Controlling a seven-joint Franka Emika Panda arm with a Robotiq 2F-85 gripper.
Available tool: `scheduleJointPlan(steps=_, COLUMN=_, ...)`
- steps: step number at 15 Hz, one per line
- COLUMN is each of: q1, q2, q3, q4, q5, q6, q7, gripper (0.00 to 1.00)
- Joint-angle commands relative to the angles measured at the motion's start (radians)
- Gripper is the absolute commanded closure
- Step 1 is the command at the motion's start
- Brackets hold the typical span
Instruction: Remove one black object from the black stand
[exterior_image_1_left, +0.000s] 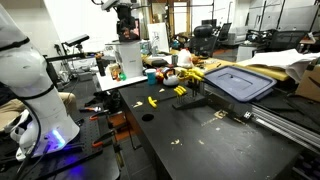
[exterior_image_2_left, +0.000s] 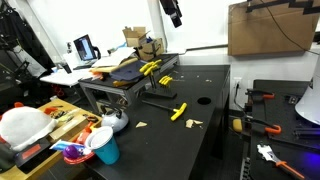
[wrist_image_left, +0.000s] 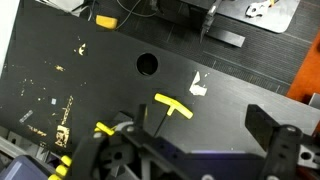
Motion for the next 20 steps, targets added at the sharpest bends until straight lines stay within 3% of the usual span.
scheduleJointPlan(steps=1, q1=0.023, q2=0.002, q3=-0.021, q4=0.002, q5=-0.004, q6=-0.002, q7=0.004, gripper=0.00)
scheduleJointPlan(steps=20, q1=0.029, q2=0.015, q3=-0.033, q4=-0.004, q5=0.003, q6=0.031, q7=0.012, gripper=0.00)
